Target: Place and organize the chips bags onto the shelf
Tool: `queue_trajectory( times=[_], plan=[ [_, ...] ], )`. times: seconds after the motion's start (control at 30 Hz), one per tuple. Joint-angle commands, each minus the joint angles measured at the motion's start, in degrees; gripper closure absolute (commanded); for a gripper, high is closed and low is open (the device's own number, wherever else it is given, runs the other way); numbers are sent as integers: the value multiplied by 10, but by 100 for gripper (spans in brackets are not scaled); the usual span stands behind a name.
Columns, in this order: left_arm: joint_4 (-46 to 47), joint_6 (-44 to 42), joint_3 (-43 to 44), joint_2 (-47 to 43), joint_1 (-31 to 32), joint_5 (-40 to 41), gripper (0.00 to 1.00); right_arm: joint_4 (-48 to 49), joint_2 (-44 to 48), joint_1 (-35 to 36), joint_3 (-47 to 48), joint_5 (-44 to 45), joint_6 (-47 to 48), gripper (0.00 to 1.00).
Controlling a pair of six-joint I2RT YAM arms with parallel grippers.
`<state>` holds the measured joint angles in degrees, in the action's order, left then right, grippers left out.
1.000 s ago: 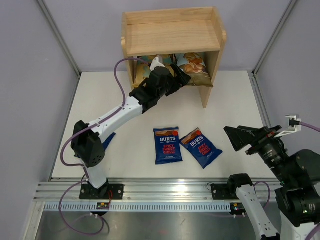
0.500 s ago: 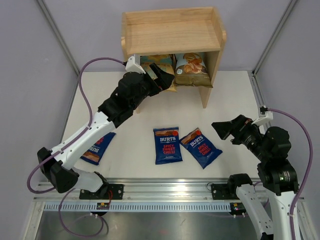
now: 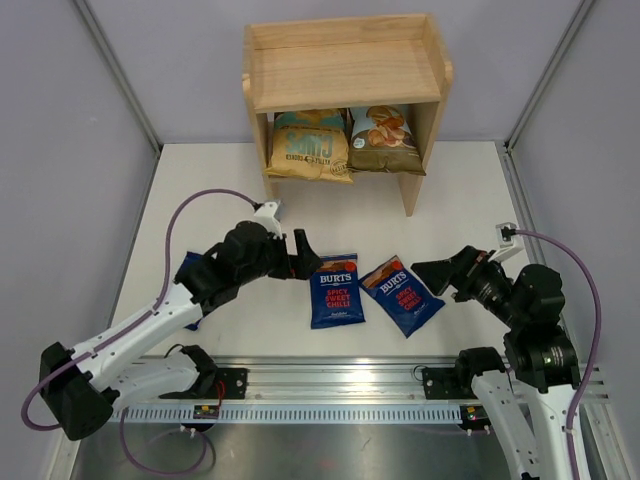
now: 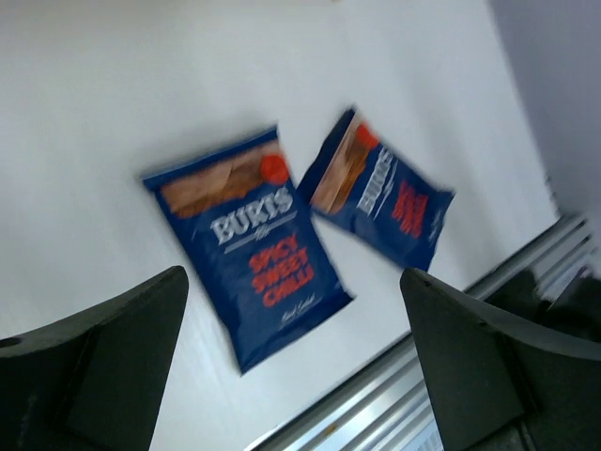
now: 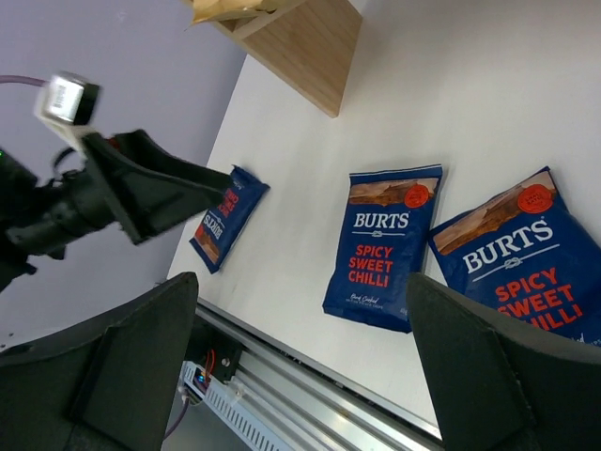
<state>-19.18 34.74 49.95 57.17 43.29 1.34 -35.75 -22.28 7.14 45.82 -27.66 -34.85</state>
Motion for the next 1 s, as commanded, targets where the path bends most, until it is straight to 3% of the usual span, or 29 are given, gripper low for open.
queue_trajectory(
  times=[0.0,0.5,0.67,0.97],
  plan=[
    [16,-31,-50,11,0,-71,1,17,19,2,-8,-49,-2,2],
    [128,-20,-50,226,-25,-62,3,-34,55,2,-8,-68,-28,6],
    [109,-14,-7,311,-33,-42,10,-47,49,2,3,-71,-26,6],
    [127,15,-6,367,-30,-25,26,-48,51,2,8,-70,-23,6]
  ],
)
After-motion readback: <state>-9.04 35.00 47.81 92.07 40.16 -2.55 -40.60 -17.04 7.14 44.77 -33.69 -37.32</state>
